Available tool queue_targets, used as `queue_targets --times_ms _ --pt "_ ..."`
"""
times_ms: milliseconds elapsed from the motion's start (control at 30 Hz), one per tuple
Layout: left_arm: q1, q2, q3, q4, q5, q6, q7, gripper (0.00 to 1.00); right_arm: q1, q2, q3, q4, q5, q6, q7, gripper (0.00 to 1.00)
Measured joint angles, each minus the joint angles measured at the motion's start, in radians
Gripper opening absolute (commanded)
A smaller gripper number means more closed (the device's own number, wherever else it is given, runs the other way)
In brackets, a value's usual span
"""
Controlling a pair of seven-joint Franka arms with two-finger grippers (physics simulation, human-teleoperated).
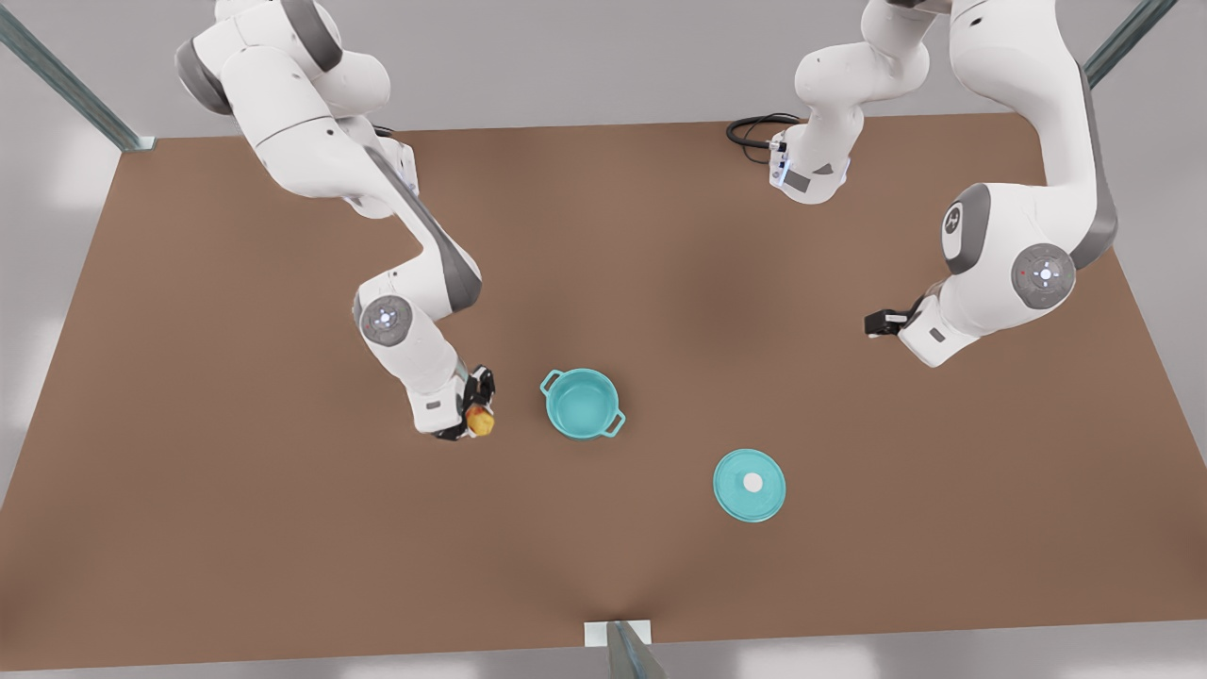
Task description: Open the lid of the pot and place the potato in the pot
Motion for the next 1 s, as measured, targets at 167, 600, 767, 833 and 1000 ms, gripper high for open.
queue_targets --times_ms 167,600,767,833,1000 --pt "0.007 0.001 0.000 -0.001 0.001 0.000 0.005 1.00 0.143 0.097 -0.001 0.114 0.047 -0.001 0.000 0.48" --pt "0.053 0.024 0.010 0.203 -0.082 -0.035 0.043 1.00 0.241 0.259 -0.025 0.169 0.068 0.082 0.015 0.92" --pt "0.048 0.031 0.009 0.204 -0.086 -0.024 0.057 1.00 0.241 0.257 -0.029 0.170 0.061 0.110 0.031 1.00" --pt "0.049 0.032 0.010 0.204 -0.087 -0.022 0.061 1.00 0.241 0.183 -0.136 0.165 0.059 0.091 0.037 1.00" --pt "0.051 0.033 0.011 0.204 -0.089 -0.019 0.070 1.00 -0.074 -0.023 -0.354 0.248 0.079 -0.260 0.031 1.00"
